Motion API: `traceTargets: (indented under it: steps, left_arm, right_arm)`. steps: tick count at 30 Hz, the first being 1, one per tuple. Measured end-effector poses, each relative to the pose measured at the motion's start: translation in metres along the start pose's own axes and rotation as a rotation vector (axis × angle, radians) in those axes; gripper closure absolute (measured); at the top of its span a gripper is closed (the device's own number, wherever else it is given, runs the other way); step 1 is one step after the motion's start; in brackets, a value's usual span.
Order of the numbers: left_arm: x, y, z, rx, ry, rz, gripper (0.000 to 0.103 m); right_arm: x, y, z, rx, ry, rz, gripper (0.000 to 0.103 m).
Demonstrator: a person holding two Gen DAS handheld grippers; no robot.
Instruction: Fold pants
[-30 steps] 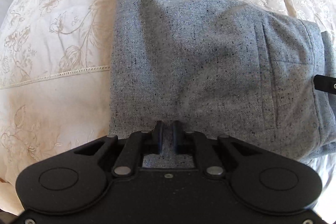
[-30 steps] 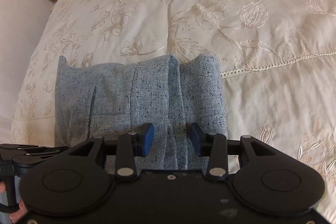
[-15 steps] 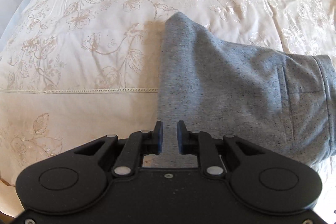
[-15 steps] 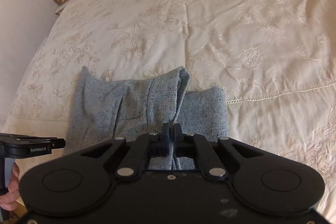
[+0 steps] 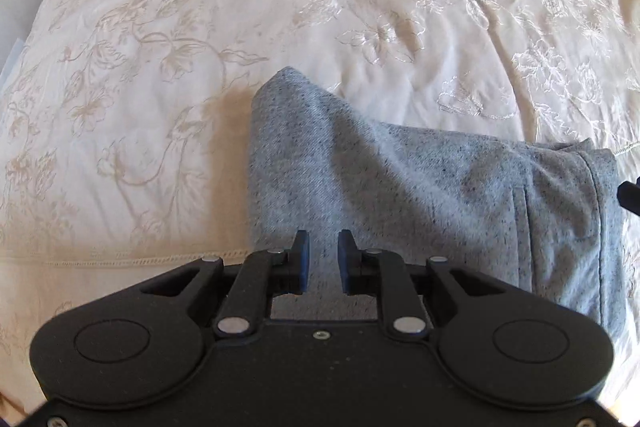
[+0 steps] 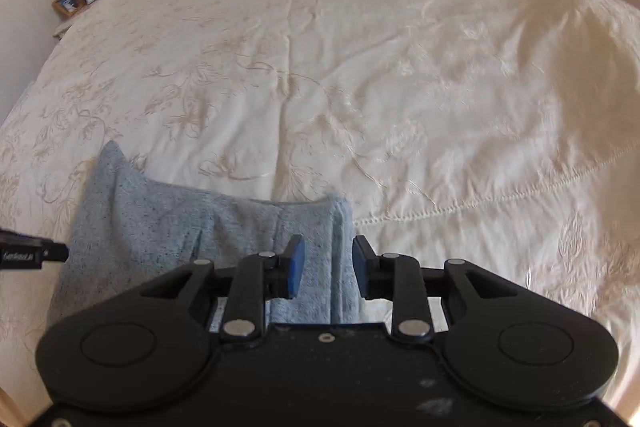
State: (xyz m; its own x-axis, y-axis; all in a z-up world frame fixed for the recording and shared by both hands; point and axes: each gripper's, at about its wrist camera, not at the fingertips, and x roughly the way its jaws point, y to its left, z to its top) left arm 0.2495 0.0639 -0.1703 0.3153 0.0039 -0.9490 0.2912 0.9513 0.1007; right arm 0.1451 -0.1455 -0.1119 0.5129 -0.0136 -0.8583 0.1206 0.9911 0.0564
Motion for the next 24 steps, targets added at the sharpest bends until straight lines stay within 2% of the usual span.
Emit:
traceTargets:
  steps: [2,5,7,10,15,24]
  left_arm:
    - [0.020,-0.008,0.011,0.011,0.036,0.018,0.076]
    - [0.047,-0.014,0.017,0.021,0.103,0.030,0.077]
    - [0.057,-0.016,0.018,0.024,0.112,0.042,0.077]
    - [0.060,-0.019,0.019,0.034,0.107,0.067,0.080]
    - [0.068,-0.019,0.019,0.035,0.113,0.065,0.087]
    - [0.071,-0.017,0.027,0.017,0.121,0.058,0.089]
  right_arm:
    - [0.016,0.010,0.003,-0.033,0.020,-0.006,0.074]
    - [0.052,0.022,0.005,-0.068,0.103,-0.051,0.075]
    - [0.069,0.028,0.003,-0.092,0.140,-0.074,0.074]
    - [0.078,0.030,0.003,-0.121,0.141,-0.089,0.072]
    - [0.084,0.029,0.001,-0.103,0.149,-0.080,0.071]
    - [0.090,0.021,0.004,-0.051,0.158,-0.046,0.071]
